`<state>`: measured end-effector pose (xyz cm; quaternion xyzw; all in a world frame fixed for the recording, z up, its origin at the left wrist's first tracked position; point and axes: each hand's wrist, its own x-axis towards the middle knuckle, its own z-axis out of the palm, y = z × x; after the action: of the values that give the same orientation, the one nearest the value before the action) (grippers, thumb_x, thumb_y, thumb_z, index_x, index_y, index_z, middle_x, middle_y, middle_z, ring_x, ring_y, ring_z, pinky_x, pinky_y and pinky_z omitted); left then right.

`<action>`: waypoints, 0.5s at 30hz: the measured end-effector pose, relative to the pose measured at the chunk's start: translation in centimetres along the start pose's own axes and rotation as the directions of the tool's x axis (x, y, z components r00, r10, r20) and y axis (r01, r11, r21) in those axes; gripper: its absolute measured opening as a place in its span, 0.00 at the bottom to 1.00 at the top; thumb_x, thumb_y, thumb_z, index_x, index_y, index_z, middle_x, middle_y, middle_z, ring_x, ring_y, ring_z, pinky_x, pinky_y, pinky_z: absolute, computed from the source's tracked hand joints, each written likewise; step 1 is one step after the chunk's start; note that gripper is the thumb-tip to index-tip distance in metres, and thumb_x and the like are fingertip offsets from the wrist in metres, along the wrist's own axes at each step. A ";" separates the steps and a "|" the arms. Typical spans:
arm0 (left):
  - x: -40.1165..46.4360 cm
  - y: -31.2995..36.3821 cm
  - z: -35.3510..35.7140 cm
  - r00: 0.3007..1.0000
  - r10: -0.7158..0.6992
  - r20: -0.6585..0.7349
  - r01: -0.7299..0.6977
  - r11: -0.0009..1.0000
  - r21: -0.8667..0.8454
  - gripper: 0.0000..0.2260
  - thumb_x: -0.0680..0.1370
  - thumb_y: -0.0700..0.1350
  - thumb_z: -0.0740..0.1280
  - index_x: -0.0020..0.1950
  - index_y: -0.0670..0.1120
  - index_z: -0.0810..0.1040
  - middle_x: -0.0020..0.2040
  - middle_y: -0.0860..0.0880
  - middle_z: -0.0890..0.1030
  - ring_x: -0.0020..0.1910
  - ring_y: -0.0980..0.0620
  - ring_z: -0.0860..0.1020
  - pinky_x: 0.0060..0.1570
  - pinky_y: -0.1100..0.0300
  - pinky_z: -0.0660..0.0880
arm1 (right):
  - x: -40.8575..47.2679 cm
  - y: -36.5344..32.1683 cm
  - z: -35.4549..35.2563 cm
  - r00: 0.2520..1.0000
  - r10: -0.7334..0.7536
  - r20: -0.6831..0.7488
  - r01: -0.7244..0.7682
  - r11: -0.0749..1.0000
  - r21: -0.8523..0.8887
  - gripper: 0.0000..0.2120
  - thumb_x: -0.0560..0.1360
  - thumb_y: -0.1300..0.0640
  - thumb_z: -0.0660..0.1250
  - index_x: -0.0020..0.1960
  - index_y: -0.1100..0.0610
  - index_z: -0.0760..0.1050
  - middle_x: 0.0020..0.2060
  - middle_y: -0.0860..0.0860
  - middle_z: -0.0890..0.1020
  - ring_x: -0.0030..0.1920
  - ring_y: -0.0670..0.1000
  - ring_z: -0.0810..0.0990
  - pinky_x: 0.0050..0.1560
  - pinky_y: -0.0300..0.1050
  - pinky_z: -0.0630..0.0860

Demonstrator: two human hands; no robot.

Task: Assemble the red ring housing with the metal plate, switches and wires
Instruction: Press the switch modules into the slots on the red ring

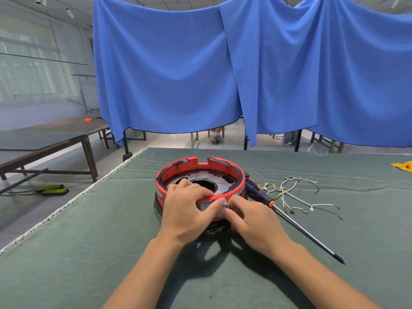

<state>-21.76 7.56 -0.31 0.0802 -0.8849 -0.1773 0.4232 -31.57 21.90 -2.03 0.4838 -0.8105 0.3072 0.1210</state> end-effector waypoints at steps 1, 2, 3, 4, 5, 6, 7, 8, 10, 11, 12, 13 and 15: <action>0.0 0.1 -0.1 0.999 0.013 0.029 -0.013 1.000 0.013 0.20 0.70 0.65 0.61 0.44 0.52 0.84 0.41 0.59 0.83 0.45 0.58 0.75 0.49 0.59 0.64 | -0.1 0.0 0.0 1.000 -0.001 -0.022 0.001 1.000 -0.017 0.15 0.78 0.40 0.56 0.44 0.50 0.71 0.37 0.47 0.81 0.42 0.50 0.78 0.39 0.49 0.69; 0.0 0.1 -0.1 0.998 0.022 0.055 -0.024 0.999 0.025 0.22 0.70 0.66 0.60 0.46 0.52 0.84 0.43 0.59 0.83 0.46 0.58 0.75 0.49 0.59 0.64 | -0.1 0.0 0.0 0.999 -0.004 -0.043 0.003 1.000 -0.028 0.13 0.79 0.42 0.57 0.44 0.50 0.71 0.37 0.48 0.82 0.42 0.51 0.79 0.39 0.49 0.69; 0.1 0.1 -0.1 0.997 0.028 0.072 -0.030 0.999 0.034 0.22 0.70 0.66 0.60 0.48 0.53 0.84 0.45 0.59 0.82 0.47 0.58 0.75 0.50 0.60 0.64 | -0.2 0.0 0.0 0.998 -0.004 -0.058 0.003 1.000 -0.020 0.12 0.79 0.44 0.58 0.43 0.51 0.71 0.37 0.48 0.82 0.42 0.51 0.79 0.39 0.49 0.69; 0.1 0.2 -0.1 0.996 0.030 0.080 -0.033 0.999 0.036 0.23 0.70 0.67 0.60 0.49 0.53 0.84 0.45 0.59 0.82 0.47 0.58 0.75 0.50 0.60 0.64 | -0.2 0.0 0.0 0.998 -0.004 -0.065 0.004 1.000 0.005 0.12 0.79 0.45 0.59 0.43 0.51 0.71 0.36 0.48 0.82 0.41 0.51 0.79 0.39 0.49 0.70; 0.1 0.2 -0.1 0.996 0.030 0.081 -0.032 0.999 0.031 0.22 0.70 0.66 0.59 0.48 0.53 0.83 0.45 0.59 0.82 0.47 0.58 0.75 0.50 0.59 0.64 | -0.2 0.0 -0.1 0.998 -0.006 -0.065 0.008 0.999 0.036 0.11 0.79 0.46 0.60 0.44 0.52 0.72 0.36 0.48 0.81 0.40 0.51 0.79 0.39 0.49 0.71; 0.1 0.2 0.0 0.997 0.027 0.079 -0.029 0.999 0.022 0.21 0.71 0.65 0.59 0.48 0.53 0.84 0.45 0.59 0.83 0.47 0.58 0.75 0.50 0.59 0.64 | -0.1 0.0 -0.3 0.998 -0.011 -0.064 0.016 0.998 0.065 0.11 0.78 0.46 0.61 0.44 0.53 0.72 0.35 0.48 0.81 0.39 0.50 0.78 0.40 0.49 0.71; 0.1 0.1 0.0 0.997 0.022 0.076 -0.023 1.000 0.012 0.21 0.71 0.64 0.59 0.48 0.53 0.84 0.45 0.59 0.83 0.48 0.58 0.76 0.50 0.59 0.64 | -0.1 -0.1 -0.4 0.998 -0.019 -0.065 0.025 0.996 0.087 0.11 0.78 0.46 0.61 0.44 0.53 0.72 0.35 0.47 0.81 0.38 0.50 0.78 0.40 0.48 0.72; 0.0 0.1 0.1 0.997 0.017 0.074 -0.017 1.000 0.004 0.20 0.72 0.62 0.58 0.48 0.53 0.84 0.46 0.59 0.83 0.48 0.58 0.76 0.50 0.59 0.63 | 0.0 -0.1 -0.5 0.997 -0.027 -0.066 0.033 0.994 0.101 0.11 0.78 0.47 0.62 0.44 0.53 0.72 0.34 0.47 0.81 0.37 0.49 0.78 0.39 0.48 0.72; 0.1 -0.1 0.2 0.997 0.001 0.076 -0.002 1.000 0.009 0.16 0.71 0.56 0.60 0.49 0.52 0.84 0.46 0.58 0.83 0.47 0.58 0.76 0.49 0.61 0.62 | -0.1 0.0 -0.6 0.997 -0.039 -0.064 0.046 0.993 0.112 0.10 0.79 0.47 0.61 0.45 0.53 0.72 0.34 0.46 0.80 0.37 0.49 0.77 0.39 0.48 0.72; 0.1 -0.1 0.2 0.997 -0.010 0.079 0.008 1.000 0.016 0.15 0.70 0.52 0.61 0.49 0.52 0.84 0.46 0.58 0.83 0.47 0.58 0.75 0.49 0.62 0.61 | -0.1 0.0 -0.6 0.997 -0.043 -0.061 0.050 0.993 0.106 0.10 0.79 0.47 0.60 0.46 0.53 0.72 0.34 0.46 0.80 0.37 0.49 0.77 0.39 0.48 0.73; 0.2 -0.2 0.3 0.997 -0.020 0.079 0.018 1.000 0.021 0.15 0.68 0.49 0.61 0.49 0.52 0.84 0.46 0.58 0.83 0.47 0.58 0.75 0.48 0.63 0.60 | -0.1 0.0 -0.6 0.997 -0.045 -0.059 0.051 0.994 0.095 0.10 0.79 0.46 0.60 0.46 0.53 0.72 0.34 0.47 0.80 0.37 0.49 0.77 0.38 0.49 0.73; 0.2 -0.2 0.4 0.996 -0.029 0.080 0.027 0.999 0.020 0.15 0.67 0.48 0.62 0.49 0.51 0.84 0.46 0.58 0.83 0.47 0.58 0.75 0.48 0.63 0.59 | -0.1 0.1 -0.6 0.997 -0.044 -0.056 0.049 0.995 0.085 0.11 0.79 0.46 0.59 0.47 0.52 0.72 0.35 0.47 0.80 0.37 0.49 0.77 0.38 0.49 0.73; 0.3 -0.2 0.5 0.996 -0.043 0.079 0.043 0.999 0.012 0.16 0.66 0.47 0.62 0.48 0.51 0.85 0.46 0.57 0.84 0.47 0.57 0.75 0.48 0.64 0.59 | 0.0 0.1 -0.7 0.999 -0.031 -0.041 0.034 0.996 0.086 0.10 0.79 0.45 0.59 0.47 0.51 0.72 0.35 0.46 0.80 0.37 0.47 0.77 0.38 0.49 0.73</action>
<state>-22.32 7.43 -0.40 0.0943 -0.9000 -0.1847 0.3833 -31.73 22.37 -1.54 0.4954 -0.7859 0.3496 0.1212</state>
